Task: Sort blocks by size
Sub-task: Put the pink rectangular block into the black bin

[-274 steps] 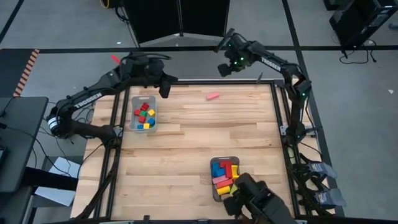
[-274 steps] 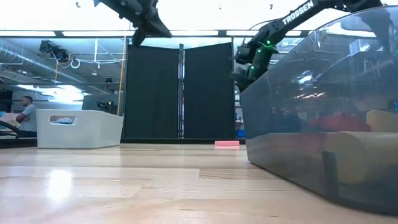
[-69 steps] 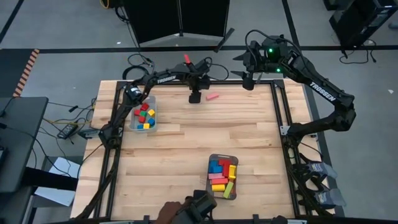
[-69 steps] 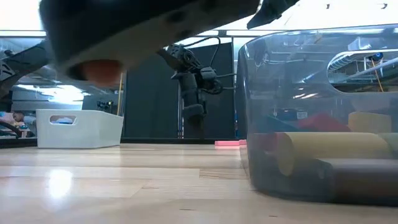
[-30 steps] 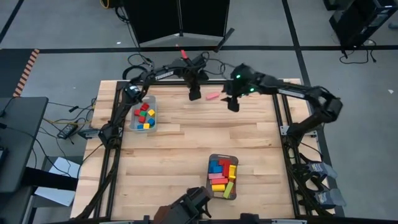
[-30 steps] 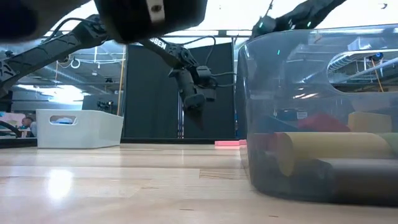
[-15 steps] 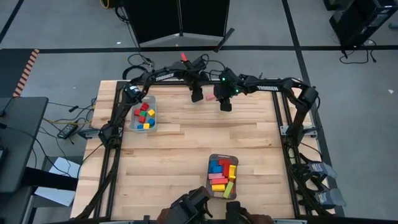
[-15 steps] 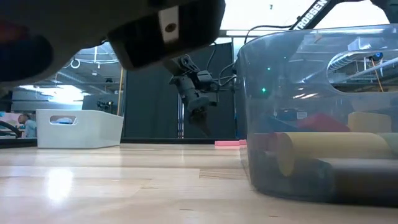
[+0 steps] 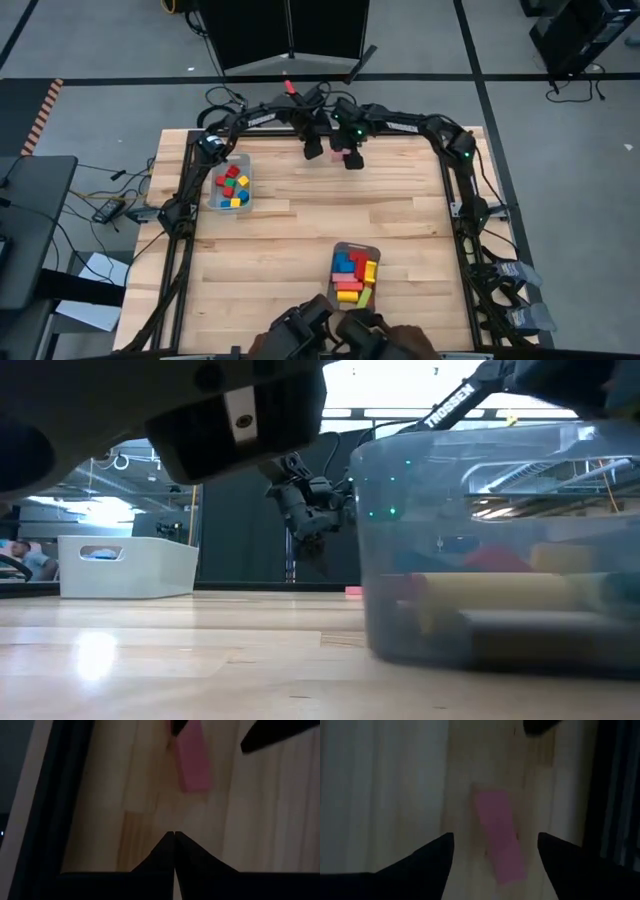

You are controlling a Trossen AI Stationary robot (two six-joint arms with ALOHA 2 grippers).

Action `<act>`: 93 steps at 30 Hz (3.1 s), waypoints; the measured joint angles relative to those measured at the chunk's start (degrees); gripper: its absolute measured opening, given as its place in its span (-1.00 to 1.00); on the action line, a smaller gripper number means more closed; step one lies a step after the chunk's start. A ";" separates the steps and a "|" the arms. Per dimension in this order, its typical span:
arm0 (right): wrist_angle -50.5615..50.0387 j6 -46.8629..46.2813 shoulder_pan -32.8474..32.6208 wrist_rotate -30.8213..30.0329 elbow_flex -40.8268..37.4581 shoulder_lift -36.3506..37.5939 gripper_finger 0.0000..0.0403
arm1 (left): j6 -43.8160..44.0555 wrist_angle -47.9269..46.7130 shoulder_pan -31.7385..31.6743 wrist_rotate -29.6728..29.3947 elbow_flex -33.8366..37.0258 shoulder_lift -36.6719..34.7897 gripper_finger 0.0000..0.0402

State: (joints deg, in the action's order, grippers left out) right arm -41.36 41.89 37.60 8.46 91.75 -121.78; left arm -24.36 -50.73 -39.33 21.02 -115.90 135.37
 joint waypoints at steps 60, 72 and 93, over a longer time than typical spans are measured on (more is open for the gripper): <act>5.29 9.13 1.33 -6.49 -12.34 6.48 0.42 | -1.07 0.05 -4.92 8.24 -0.11 -0.11 -0.94; -4.07 4.31 -0.46 -5.39 -2.73 0.83 0.43 | -1.09 -0.46 -4.92 8.92 -0.09 -0.11 -0.94; -5.43 -4.57 -5.55 3.18 6.59 -6.26 0.43 | -3.85 -5.13 -8.09 10.81 -0.07 -0.07 -0.94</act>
State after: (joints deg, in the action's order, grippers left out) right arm -46.79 37.32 32.05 11.64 98.35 -128.04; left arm -28.21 -55.86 -47.42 31.84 -115.96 135.31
